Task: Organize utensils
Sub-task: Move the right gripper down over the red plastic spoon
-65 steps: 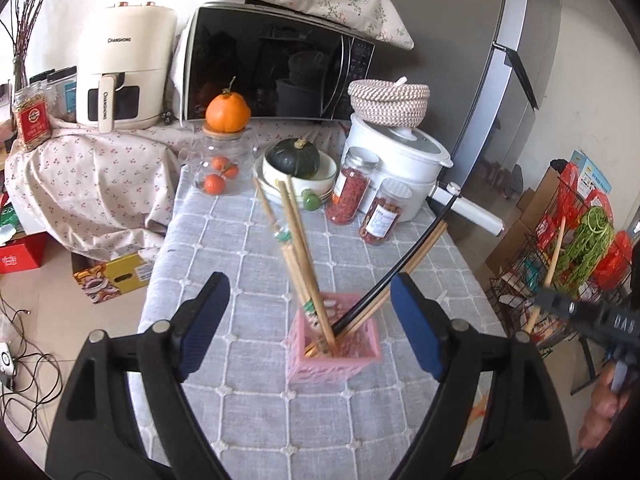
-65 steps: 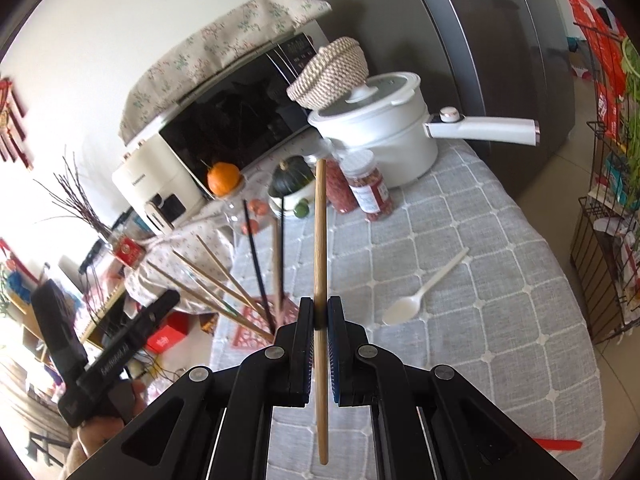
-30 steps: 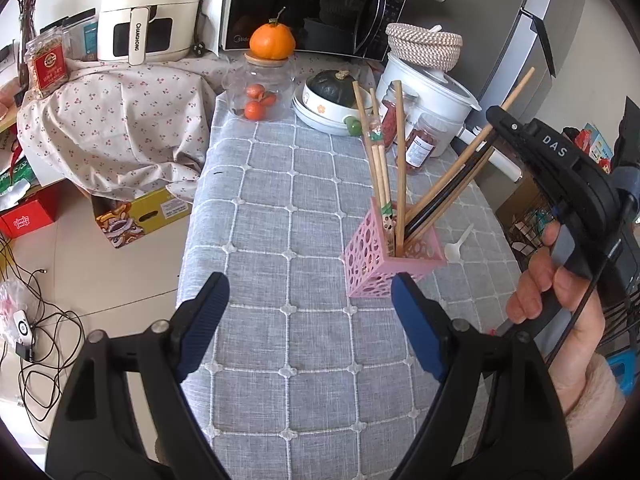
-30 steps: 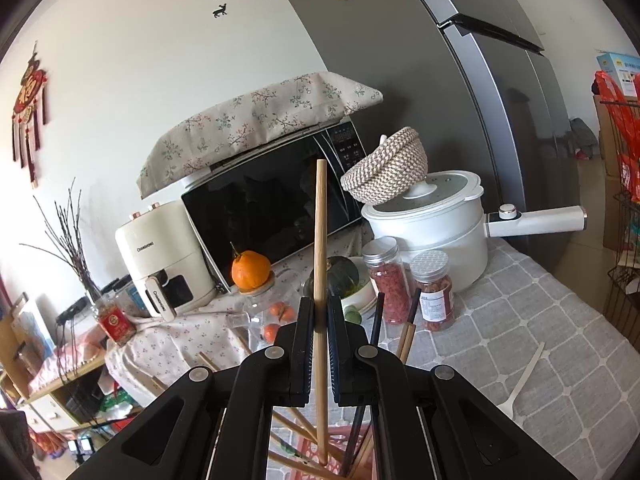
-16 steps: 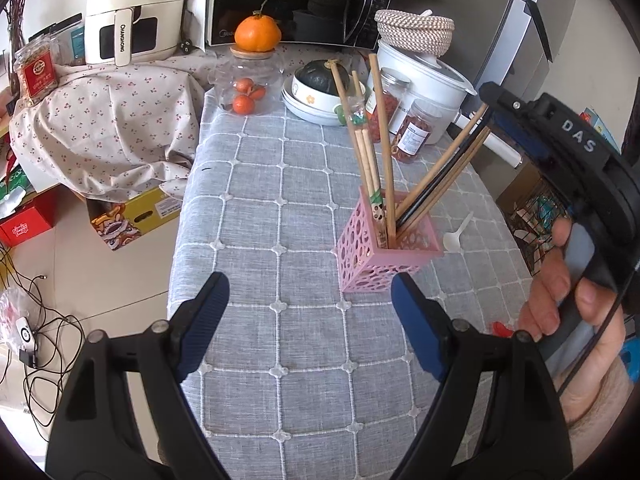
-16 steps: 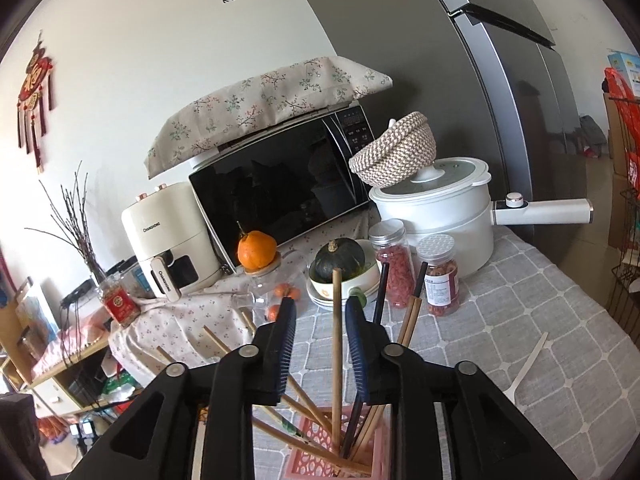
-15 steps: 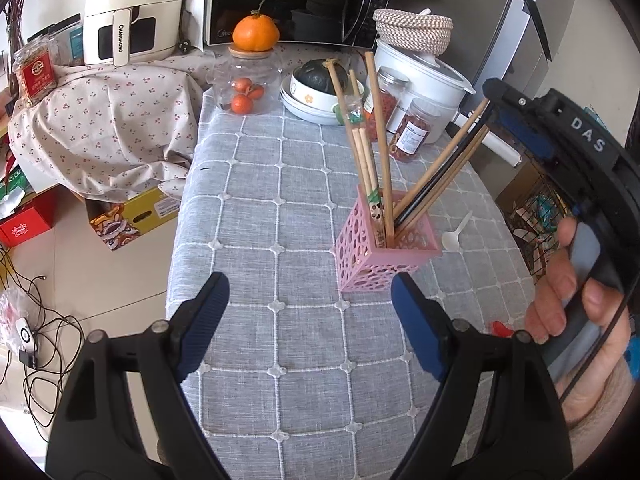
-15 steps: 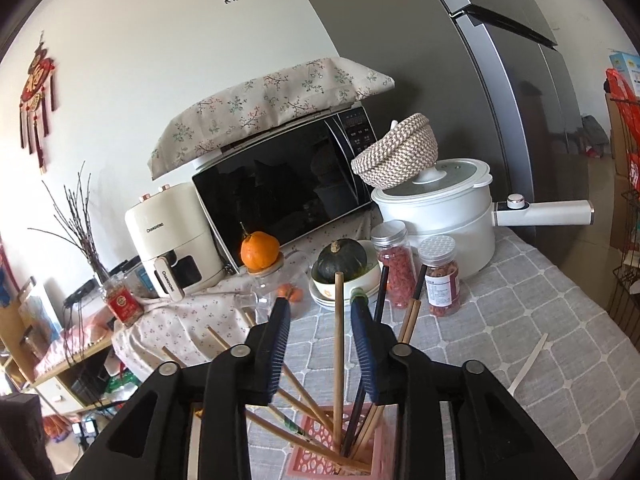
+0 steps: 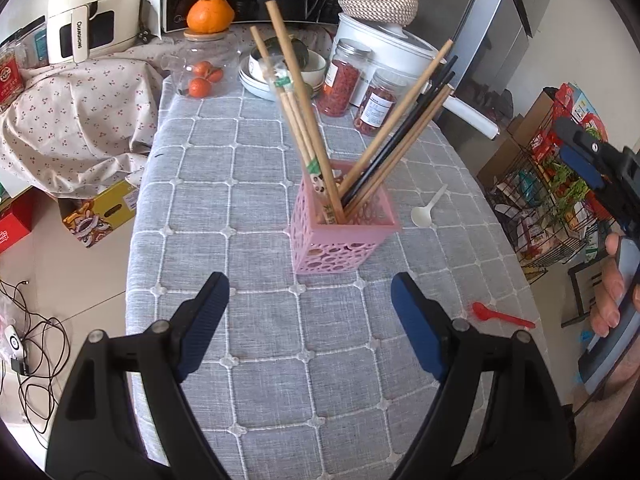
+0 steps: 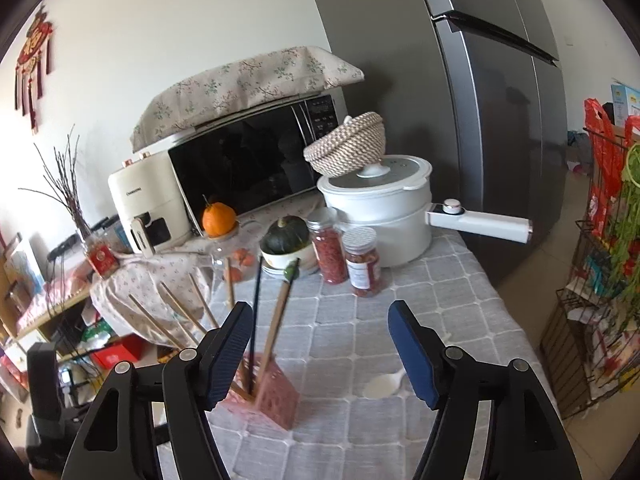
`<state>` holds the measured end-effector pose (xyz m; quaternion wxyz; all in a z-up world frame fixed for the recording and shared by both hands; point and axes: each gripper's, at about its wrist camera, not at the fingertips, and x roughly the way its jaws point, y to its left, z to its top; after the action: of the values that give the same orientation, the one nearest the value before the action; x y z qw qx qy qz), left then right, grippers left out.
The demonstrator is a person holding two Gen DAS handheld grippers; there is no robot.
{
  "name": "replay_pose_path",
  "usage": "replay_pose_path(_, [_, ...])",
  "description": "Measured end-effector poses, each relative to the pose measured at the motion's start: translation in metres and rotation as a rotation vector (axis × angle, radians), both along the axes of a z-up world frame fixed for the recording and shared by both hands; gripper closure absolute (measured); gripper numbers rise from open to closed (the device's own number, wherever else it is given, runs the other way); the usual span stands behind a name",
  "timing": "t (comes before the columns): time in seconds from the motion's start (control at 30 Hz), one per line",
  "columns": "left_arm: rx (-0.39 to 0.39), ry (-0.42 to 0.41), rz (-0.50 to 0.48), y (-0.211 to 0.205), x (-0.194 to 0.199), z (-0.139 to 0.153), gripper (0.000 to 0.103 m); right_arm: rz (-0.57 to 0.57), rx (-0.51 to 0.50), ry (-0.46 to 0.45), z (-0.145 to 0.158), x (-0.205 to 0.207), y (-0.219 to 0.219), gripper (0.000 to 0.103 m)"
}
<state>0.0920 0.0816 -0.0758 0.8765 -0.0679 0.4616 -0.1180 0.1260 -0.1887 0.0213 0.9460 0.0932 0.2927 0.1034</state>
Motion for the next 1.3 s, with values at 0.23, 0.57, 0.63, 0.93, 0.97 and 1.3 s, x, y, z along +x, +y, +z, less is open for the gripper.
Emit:
replay_pose_path(0.23, [0.049,0.04,-0.076,-0.034,0.0,-0.01,0.02,0.018,-0.096,0.158,-0.028,-0.013,-0.038,0.023])
replay_pose_path(0.57, [0.116,0.092,-0.153,-0.067,-0.001,-0.026,0.02,0.212,-0.341,0.482,-0.106,-0.017,-0.042,0.023])
replay_pose_path(0.63, [0.124,0.1,-0.159,-0.071,-0.001,-0.029,0.02,0.227,-0.374,0.575,-0.126,-0.017,-0.042,0.023])
replay_pose_path(0.93, [0.137,0.115,-0.182,-0.081,0.002,-0.035,0.02,0.259,-0.398,0.706,-0.161,-0.016,-0.036,0.04])
replay_pose_path(0.97, [0.138,0.116,-0.183,-0.082,0.002,-0.035,0.02,0.27,-0.409,0.715,-0.164,-0.016,-0.032,0.045])
replay_pose_path(1.3, [0.151,0.119,-0.187,-0.084,0.001,-0.039,0.02,0.258,-0.44,0.79,-0.192,-0.004,-0.027,0.073])
